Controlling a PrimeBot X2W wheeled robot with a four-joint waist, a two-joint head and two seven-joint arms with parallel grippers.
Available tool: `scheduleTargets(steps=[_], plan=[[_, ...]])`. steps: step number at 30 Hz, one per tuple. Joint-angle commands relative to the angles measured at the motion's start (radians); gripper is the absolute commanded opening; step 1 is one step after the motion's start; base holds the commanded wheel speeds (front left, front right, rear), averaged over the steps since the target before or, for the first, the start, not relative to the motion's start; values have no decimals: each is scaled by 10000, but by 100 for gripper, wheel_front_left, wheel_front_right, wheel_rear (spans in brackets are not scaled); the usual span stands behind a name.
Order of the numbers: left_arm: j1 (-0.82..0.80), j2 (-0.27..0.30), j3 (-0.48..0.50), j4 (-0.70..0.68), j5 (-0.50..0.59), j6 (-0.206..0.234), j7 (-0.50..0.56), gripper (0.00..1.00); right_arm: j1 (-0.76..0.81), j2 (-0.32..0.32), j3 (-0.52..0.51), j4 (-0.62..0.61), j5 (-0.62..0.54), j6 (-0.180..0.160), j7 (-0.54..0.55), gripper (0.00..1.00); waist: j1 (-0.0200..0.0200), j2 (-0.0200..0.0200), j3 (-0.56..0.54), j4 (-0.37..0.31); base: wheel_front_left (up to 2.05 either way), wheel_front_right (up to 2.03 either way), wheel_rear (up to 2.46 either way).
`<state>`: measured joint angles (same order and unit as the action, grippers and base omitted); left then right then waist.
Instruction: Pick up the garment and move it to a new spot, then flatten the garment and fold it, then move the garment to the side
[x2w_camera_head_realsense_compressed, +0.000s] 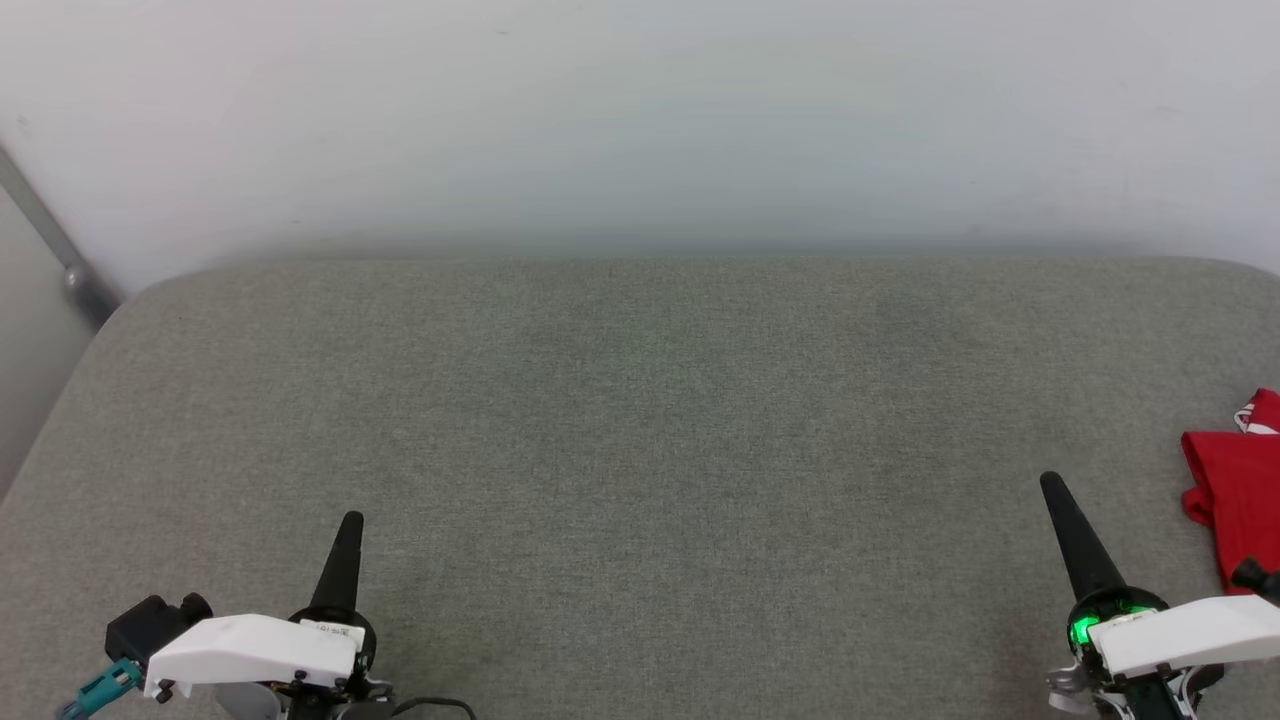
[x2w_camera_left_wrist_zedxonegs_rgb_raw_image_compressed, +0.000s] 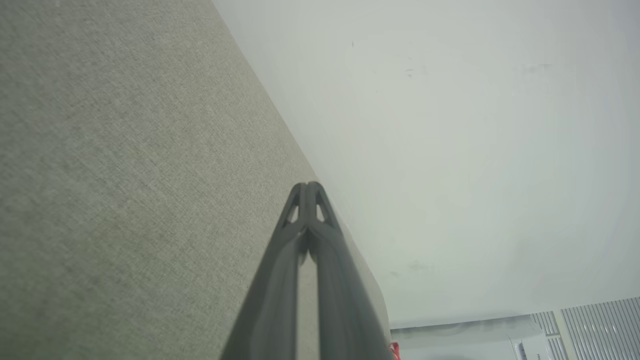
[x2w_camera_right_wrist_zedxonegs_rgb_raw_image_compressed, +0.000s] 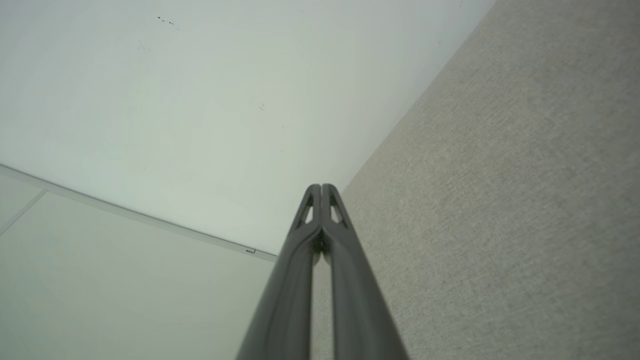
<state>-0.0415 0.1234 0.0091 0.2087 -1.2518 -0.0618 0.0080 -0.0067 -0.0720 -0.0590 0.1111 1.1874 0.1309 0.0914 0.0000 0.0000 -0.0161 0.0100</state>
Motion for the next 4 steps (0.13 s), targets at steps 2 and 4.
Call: scheduleTargets(steps=[2,4], plan=[[-238,-20,113,-24,-270,-86,88,0,-278,-55,-32,30,333,-1,-39,0,0,0,7,-3,0,0,0],[-262,-54,159,-5,-425,-116,137,0,-316,-53,-43,93,531,-1,-40,0,0,0,14,-7,0,0,0]])
